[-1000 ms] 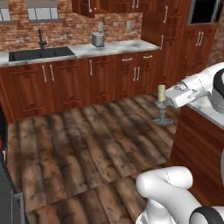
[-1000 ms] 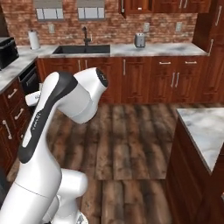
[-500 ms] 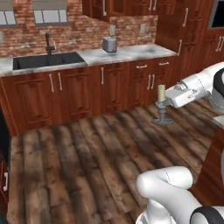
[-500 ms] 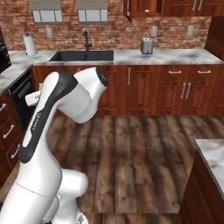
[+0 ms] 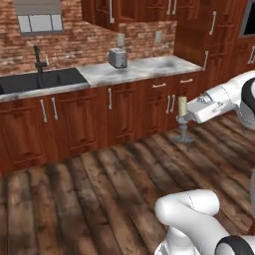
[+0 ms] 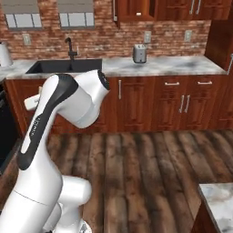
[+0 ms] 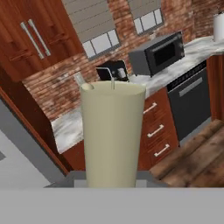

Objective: Pick the candle and jar from the dining table and place them in the open cabinet. Close the cabinet after placing the objects.

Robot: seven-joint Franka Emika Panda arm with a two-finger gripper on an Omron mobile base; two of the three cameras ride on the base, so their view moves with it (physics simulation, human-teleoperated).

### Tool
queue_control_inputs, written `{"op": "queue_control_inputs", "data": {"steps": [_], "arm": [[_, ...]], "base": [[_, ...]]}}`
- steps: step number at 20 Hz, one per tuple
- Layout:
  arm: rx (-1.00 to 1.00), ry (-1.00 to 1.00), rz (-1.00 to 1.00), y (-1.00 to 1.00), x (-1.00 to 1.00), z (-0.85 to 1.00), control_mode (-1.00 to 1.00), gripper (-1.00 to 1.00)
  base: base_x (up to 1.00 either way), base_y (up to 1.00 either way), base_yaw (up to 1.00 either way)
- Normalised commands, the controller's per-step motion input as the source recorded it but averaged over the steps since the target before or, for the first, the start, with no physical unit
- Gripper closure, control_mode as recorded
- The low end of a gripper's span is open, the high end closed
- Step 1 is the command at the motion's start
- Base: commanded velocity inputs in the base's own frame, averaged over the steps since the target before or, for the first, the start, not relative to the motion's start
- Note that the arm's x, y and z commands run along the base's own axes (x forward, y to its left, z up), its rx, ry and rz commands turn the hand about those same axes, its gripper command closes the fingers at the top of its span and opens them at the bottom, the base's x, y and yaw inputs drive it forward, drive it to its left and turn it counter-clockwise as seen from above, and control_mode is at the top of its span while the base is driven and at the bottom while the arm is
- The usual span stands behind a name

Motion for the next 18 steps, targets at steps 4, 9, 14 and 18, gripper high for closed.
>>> {"op": "queue_control_inputs", "data": {"steps": [4, 9, 14, 18], "arm": [[0.00, 0.00, 0.00, 0.00, 0.00, 0.00, 1.00, 1.00], [0.00, 0.00, 0.00, 0.00, 0.00, 0.00, 1.00, 1.00], [0.00, 0.00, 0.00, 0.00, 0.00, 0.00, 1.00, 1.00], [0.00, 0.00, 0.00, 0.00, 0.00, 0.00, 1.00, 1.00]], "base": [[1.00, -0.62, -0.26], [1.00, -0.59, -0.25], [1.00, -0.23, -0.18], [1.00, 0.00, -0.02]]}}
